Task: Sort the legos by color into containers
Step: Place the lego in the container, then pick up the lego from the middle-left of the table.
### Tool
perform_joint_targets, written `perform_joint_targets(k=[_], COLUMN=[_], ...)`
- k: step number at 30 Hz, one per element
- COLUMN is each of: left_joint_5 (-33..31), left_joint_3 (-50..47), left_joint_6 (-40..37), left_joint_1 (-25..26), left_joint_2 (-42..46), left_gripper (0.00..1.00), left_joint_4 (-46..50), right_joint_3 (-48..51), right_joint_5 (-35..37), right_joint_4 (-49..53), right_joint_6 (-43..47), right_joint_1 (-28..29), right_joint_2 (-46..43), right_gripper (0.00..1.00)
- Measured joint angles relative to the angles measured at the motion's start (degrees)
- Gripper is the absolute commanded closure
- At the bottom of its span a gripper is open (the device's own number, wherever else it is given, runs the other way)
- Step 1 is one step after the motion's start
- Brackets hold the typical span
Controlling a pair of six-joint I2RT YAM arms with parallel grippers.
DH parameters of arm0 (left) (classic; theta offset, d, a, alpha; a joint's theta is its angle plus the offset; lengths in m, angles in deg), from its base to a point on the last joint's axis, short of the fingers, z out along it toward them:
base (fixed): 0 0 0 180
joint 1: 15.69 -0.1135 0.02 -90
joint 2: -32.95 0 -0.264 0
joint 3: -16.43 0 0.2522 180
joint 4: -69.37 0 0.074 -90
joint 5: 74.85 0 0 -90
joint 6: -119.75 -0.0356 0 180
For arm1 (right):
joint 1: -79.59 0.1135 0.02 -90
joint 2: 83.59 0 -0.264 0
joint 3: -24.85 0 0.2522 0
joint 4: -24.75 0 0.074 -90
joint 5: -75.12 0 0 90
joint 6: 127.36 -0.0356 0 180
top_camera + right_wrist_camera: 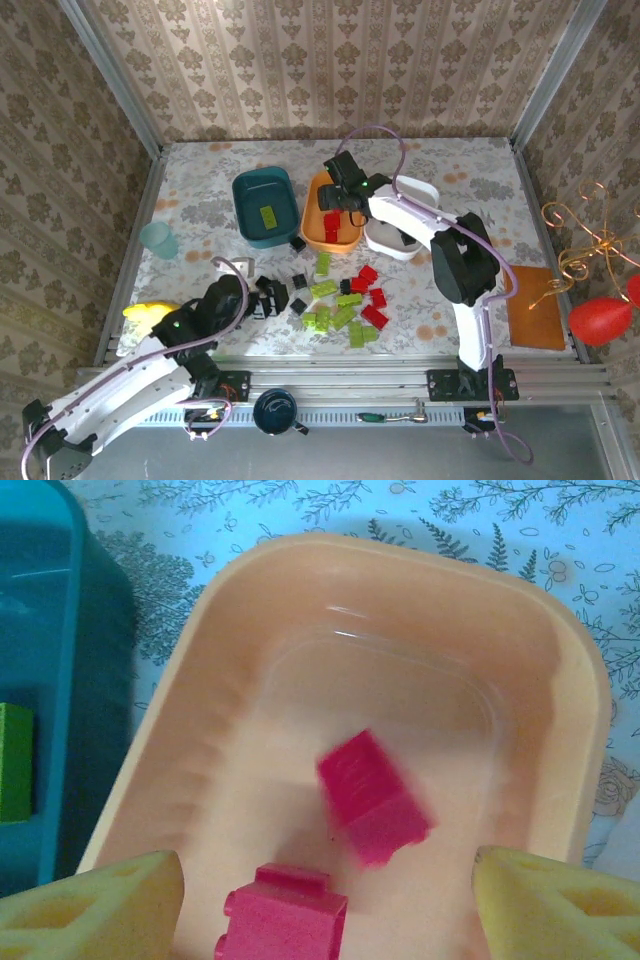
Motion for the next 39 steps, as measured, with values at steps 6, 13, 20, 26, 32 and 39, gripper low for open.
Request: perform_joint_targets(k=[6,13,20,26,32,39], left_joint_5=[0.8,3.1,3.3,2.5,1.6,1.4], left_joint_3=[0.0,0.3,4.1,6.1,6.5,6.5], left_joint_6=[-0.6,-2.8,-5.1,-6.4,-7.0,-7.5], left_joint_1=[-1.9,-7.4,-7.5,-7.5,-7.5,-7.4], left_joint_2=[-10.8,-19.8,-27.8,-33.9,-37.6,-38.8], left_gripper=[0.15,0.31,0.39,0.45,0.55,0.76], left_joint_4=[-1.0,-7.4,-10.7,-12.1,-12.9,-13.2], right_joint_3=[9.7,23.7,35.2,39.7,41.7,43.6], right_joint_5=[-0.3,-0.9,-1.0,-0.8,-0.2,1.1], right_joint_4=[-2.3,-7.0,-9.5,-10.6,-10.8,-11.0], right_joint_6=[0.2,-1.1,-3.5,-4.4,-4.5,-4.6], right_joint_1=[2.7,6.9,7.0,7.0,7.0,6.8], right_joint_2=[-11.3,-24.2,-31.9,-36.5,-40.9,-43.7], right_gripper=[0.21,0.21,0.21,0.21,0.21,0.20])
